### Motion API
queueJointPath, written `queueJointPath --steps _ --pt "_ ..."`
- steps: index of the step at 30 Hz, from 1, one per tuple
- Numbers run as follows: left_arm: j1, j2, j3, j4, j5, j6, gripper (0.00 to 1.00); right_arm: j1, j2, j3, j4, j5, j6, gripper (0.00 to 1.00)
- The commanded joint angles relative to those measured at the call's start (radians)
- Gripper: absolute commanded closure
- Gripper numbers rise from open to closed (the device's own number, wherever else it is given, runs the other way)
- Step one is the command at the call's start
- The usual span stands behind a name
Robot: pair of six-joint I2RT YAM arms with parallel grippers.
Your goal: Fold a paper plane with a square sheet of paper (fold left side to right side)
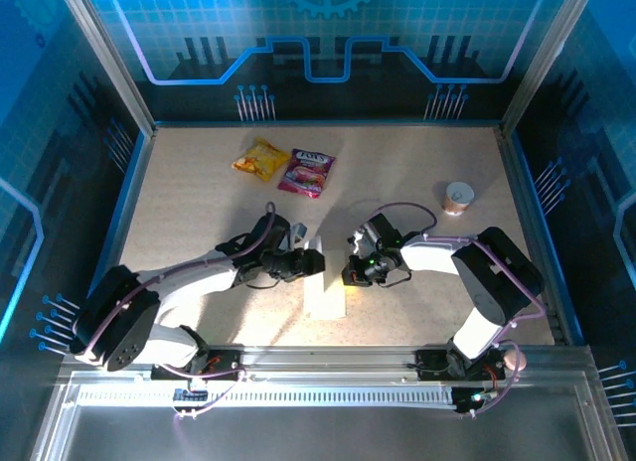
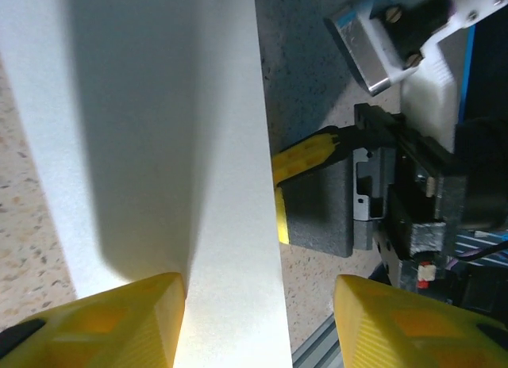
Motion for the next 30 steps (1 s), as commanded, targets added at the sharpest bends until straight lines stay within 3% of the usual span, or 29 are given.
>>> queueJointPath --steps 1,7,16,30 --pt "-0.022 0.047 0.039 0.031 0.017 -0.009 0.46 0.02 0.044 -0.017 -0.048 0.092 -0.005 1.0" --pt "-0.028 0.098 0.035 0.062 0.019 -0.016 0.53 0.025 0.049 -0.017 -0.038 0.084 -0.002 1.0" --pt "-0.038 0.13 0.036 0.042 -0.004 -0.008 0.87 0.026 0.054 -0.006 -0.014 0.061 0.01 1.0" --pt "-0.044 0.123 0.044 0.01 -0.033 0.003 0.91 0.01 -0.108 0.004 -0.067 0.069 0.013 1.0"
